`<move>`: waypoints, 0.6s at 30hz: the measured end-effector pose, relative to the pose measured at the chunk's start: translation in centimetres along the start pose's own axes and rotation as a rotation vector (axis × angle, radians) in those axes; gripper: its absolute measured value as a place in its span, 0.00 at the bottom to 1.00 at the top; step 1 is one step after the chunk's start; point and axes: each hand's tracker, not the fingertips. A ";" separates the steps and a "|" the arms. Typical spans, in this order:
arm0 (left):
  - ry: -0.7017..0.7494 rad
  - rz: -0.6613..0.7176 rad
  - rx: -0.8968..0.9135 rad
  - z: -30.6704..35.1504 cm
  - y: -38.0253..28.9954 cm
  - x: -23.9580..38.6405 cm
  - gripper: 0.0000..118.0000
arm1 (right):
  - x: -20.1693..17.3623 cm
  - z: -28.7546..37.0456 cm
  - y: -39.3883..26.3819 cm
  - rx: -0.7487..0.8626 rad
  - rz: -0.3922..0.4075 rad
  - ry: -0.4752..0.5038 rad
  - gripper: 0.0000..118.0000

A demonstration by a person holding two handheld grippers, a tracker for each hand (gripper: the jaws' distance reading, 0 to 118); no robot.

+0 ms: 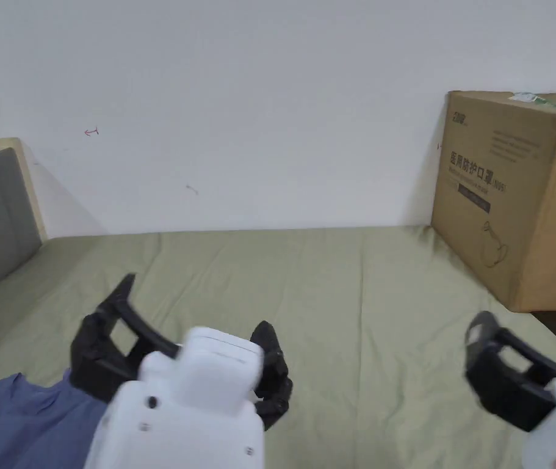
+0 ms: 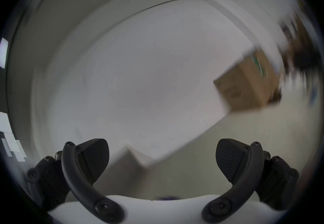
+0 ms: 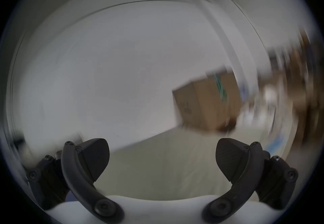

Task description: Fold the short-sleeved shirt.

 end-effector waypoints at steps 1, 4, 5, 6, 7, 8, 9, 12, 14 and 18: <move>0.027 -0.236 0.054 0.2 0.0 1.2 1.00 | 1.9 -0.5 0.4 -0.092 -0.289 -0.014 1.00; 0.014 -0.881 0.328 1.3 -2.7 4.0 1.00 | 8.0 -1.3 -2.4 -0.279 -1.058 -0.215 1.00; 0.023 -1.005 0.369 1.3 -3.3 4.5 1.00 | 9.4 -1.0 -3.6 -0.280 -1.192 -0.302 1.00; 0.018 -1.012 0.361 1.3 -3.4 4.6 1.00 | 10.3 -0.7 -4.3 -0.285 -1.226 -0.365 1.00; -0.001 -0.914 0.323 1.3 -3.2 4.5 1.00 | 10.9 -0.6 -4.5 -0.300 -1.174 -0.390 1.00; -0.038 -0.712 0.264 1.3 -2.5 4.0 1.00 | 11.2 -0.8 -4.1 -0.287 -1.062 -0.342 1.00; -0.068 -0.535 0.209 1.2 -1.8 3.2 1.00 | 10.7 -0.8 -3.6 -0.266 -0.934 -0.295 1.00; -0.103 0.091 0.016 -0.1 0.2 -0.8 1.00 | 7.0 -1.5 -0.1 -0.139 -0.413 -0.082 1.00; -0.118 0.528 -0.067 -0.7 -0.5 -3.0 1.00 | 2.7 -1.3 1.4 -0.048 -0.004 0.048 1.00; 0.014 0.839 -0.020 -0.1 -2.4 -3.9 1.00 | -3.6 -0.6 -0.4 0.131 0.641 -0.016 1.00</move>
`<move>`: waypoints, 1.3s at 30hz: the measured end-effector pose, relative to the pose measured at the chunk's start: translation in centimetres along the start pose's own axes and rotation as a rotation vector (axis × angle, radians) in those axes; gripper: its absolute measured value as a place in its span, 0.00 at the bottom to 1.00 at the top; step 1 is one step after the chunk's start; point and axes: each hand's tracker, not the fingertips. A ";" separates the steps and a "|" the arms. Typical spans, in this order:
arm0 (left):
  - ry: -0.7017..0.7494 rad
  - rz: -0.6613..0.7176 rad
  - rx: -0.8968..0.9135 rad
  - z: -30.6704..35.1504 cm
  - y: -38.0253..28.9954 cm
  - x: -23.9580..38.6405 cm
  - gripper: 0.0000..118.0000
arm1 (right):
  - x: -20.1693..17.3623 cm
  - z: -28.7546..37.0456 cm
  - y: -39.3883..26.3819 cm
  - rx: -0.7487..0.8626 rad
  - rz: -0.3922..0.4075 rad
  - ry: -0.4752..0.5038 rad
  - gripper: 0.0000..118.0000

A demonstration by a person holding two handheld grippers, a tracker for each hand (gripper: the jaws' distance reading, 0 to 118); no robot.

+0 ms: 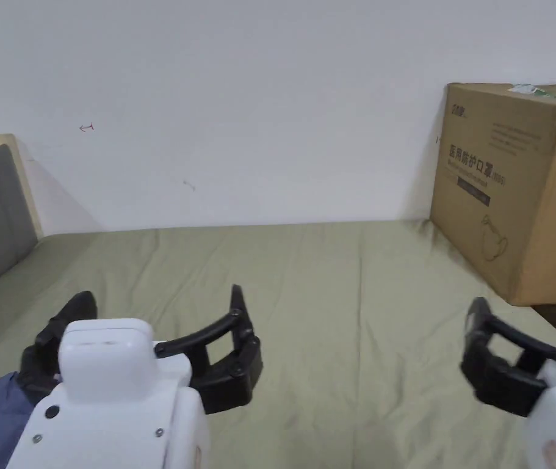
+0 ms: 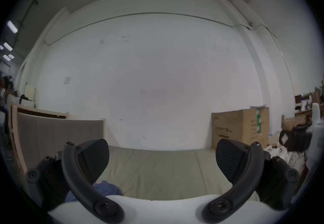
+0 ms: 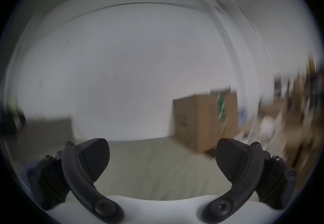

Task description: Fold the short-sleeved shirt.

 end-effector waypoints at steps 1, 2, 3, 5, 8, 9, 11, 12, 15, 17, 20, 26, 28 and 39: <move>0.010 -0.078 0.009 -0.1 -0.4 0.2 1.00 | -0.8 0.0 -0.2 0.017 0.082 -0.005 1.00; 0.022 -0.152 0.007 -0.2 -0.6 0.5 1.00 | -1.2 0.1 -0.5 0.046 0.115 0.030 1.00; 0.018 -0.199 -0.009 -0.4 -0.8 0.6 1.00 | -1.1 0.1 -1.0 0.066 0.109 0.070 1.00; -0.045 -0.230 -0.054 -0.6 -1.0 0.9 1.00 | -1.7 0.3 -1.0 0.045 0.086 0.072 1.00; -0.046 -0.219 -0.052 -0.5 -1.3 1.1 1.00 | -1.2 0.2 -0.9 -0.036 -0.042 0.103 1.00; -0.041 -0.207 -0.052 -0.4 -1.4 1.3 1.00 | -1.1 0.1 -0.9 -0.048 -0.080 0.104 1.00; -0.061 -0.151 -0.081 -0.6 -1.3 1.1 1.00 | -0.5 -0.2 -1.0 -0.073 -0.135 0.103 1.00; -0.065 -0.143 -0.100 -0.7 -1.3 1.0 1.00 | -0.5 -0.2 -0.9 -0.079 -0.137 0.099 1.00; -0.054 -0.133 -0.112 -0.8 -1.3 0.9 1.00 | -0.4 -0.2 -0.9 -0.086 -0.133 0.105 1.00; -0.048 -0.127 -0.113 -0.8 -1.3 0.7 1.00 | -0.5 0.0 -0.9 -0.080 -0.123 0.117 1.00; -0.049 -0.123 -0.118 -0.9 -1.3 0.5 1.00 | -0.7 0.3 -0.9 -0.069 -0.108 0.130 1.00; -0.055 -0.130 -0.121 -0.8 -1.2 0.7 1.00 | -1.0 0.6 -0.6 -0.066 -0.102 0.151 1.00; -0.045 -0.128 -0.121 -0.7 -1.1 0.7 1.00 | -1.0 0.7 -0.5 -0.063 -0.107 0.150 1.00; -0.046 -0.112 -0.110 -0.6 -0.4 0.7 1.00 | -1.1 0.9 0.1 -0.060 -0.115 0.151 1.00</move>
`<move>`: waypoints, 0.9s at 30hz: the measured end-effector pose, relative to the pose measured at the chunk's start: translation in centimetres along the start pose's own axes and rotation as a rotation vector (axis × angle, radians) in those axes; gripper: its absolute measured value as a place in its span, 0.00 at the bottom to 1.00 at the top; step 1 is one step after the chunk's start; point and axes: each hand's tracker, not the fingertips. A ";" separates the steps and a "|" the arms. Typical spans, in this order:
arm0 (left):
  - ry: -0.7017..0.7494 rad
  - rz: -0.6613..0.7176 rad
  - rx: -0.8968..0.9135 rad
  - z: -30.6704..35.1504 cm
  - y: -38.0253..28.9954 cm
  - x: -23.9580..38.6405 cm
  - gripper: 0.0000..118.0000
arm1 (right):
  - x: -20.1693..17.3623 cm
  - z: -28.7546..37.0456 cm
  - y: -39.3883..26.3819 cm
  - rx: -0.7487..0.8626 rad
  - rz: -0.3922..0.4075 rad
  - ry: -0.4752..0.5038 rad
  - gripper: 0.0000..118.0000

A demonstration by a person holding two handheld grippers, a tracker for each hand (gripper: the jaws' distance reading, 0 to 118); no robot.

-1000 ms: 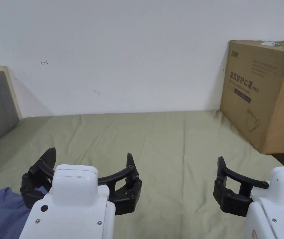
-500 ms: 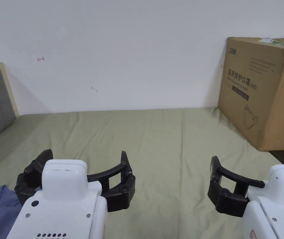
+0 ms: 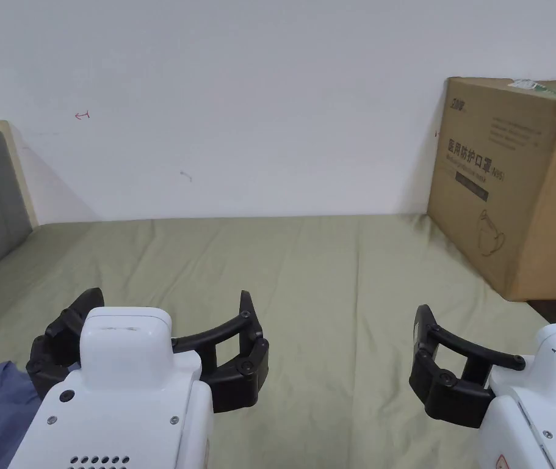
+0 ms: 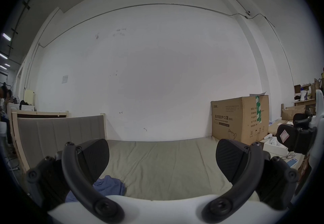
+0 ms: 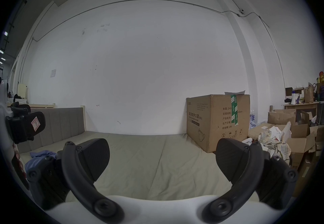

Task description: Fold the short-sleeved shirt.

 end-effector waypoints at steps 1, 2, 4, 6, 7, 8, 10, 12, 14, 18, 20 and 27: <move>-0.003 0.003 0.000 0.0 0.0 0.0 1.00 | 0.0 0.0 0.1 0.000 -0.004 0.003 1.00; -0.004 0.004 -0.001 0.1 0.0 0.0 1.00 | 0.0 0.1 0.1 0.001 -0.007 0.006 1.00; -0.007 0.004 0.003 0.1 0.1 0.0 1.00 | 0.0 0.1 0.2 0.003 -0.006 0.016 1.00; -0.008 0.007 0.010 0.2 0.1 0.0 1.00 | 0.0 0.2 0.3 0.020 -0.006 0.036 1.00; -0.011 0.008 0.011 0.2 0.2 0.0 1.00 | 0.0 0.3 0.3 0.022 0.000 0.050 1.00; -0.013 0.008 0.012 0.2 0.2 0.0 1.00 | -0.1 0.3 0.4 0.019 0.014 0.040 1.00; -0.015 -0.003 0.019 0.3 0.3 0.0 1.00 | -0.3 0.2 0.4 0.010 0.032 0.011 1.00; -0.013 -0.046 0.015 0.4 0.3 0.3 1.00 | -0.1 0.3 0.3 -0.006 0.007 0.007 1.00; -0.029 -0.079 0.009 0.4 0.3 0.4 1.00 | 0.0 0.5 0.5 -0.032 -0.034 -0.018 0.99; -0.027 -0.091 -0.011 0.8 0.6 0.9 0.87 | 0.4 1.4 0.8 0.034 -0.028 -0.016 0.53; -0.026 -0.078 -0.009 0.9 0.6 0.9 0.41 | 0.3 0.9 0.7 0.026 0.007 -0.091 0.00; -0.006 -0.030 -0.060 0.0 0.5 0.5 0.00 | 1.7 0.0 0.0 -0.037 -0.030 -0.080 0.00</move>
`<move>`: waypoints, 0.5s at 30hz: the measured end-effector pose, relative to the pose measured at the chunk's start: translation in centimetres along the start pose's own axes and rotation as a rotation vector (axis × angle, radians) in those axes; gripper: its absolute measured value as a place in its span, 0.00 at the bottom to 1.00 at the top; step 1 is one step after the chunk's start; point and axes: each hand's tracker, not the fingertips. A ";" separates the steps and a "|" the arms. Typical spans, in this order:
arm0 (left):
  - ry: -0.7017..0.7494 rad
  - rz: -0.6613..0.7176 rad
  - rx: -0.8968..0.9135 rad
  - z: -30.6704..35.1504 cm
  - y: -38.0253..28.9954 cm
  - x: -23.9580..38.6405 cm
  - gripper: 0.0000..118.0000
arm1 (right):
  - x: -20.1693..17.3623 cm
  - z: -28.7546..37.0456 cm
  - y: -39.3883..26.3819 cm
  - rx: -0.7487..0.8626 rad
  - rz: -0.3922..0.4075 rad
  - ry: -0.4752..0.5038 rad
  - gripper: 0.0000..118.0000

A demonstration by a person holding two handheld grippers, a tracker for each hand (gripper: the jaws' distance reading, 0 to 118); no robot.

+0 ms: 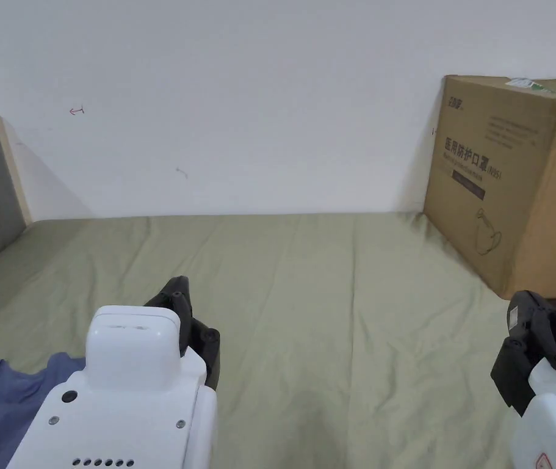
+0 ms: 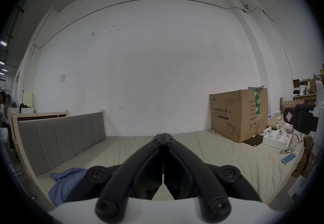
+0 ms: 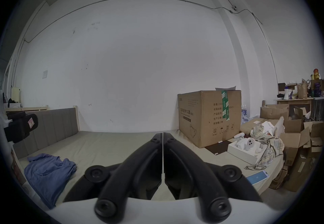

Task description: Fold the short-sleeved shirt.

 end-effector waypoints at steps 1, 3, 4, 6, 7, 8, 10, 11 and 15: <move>0.003 0.003 -0.001 0.0 -0.1 -0.1 0.00 | -0.1 0.2 0.2 -0.005 -0.001 -0.001 0.00; 0.009 0.016 -0.011 0.0 -0.4 -0.9 0.00 | -0.4 -0.2 -0.1 -0.016 -0.002 0.000 0.00; 0.020 0.019 -0.020 0.1 -0.5 -1.7 0.00 | -0.9 -0.7 -0.3 -0.026 -0.004 0.012 0.00; 0.089 0.022 -0.035 0.5 -0.7 -3.7 0.00 | -2.4 -1.3 -0.4 -0.048 -0.009 0.058 0.00; 0.153 0.019 -0.028 1.0 -0.9 -5.5 0.00 | -3.9 -2.1 -0.6 -0.066 -0.008 0.099 0.00; 0.203 0.016 -0.025 1.6 -1.0 -7.2 0.00 | -5.5 -2.6 -0.8 -0.080 -0.008 0.144 0.00; 0.310 -0.002 -0.039 3.0 -1.0 -10.8 0.00 | -9.6 -3.1 -0.8 -0.092 0.019 0.257 0.00; 0.362 -0.013 -0.045 3.7 -1.2 -12.6 0.00 | -11.5 -3.0 -0.9 -0.092 0.024 0.332 0.00; 0.545 -0.113 -0.069 6.5 -2.3 -16.9 0.00 | -18.0 -2.3 -1.2 -0.087 0.050 0.570 0.00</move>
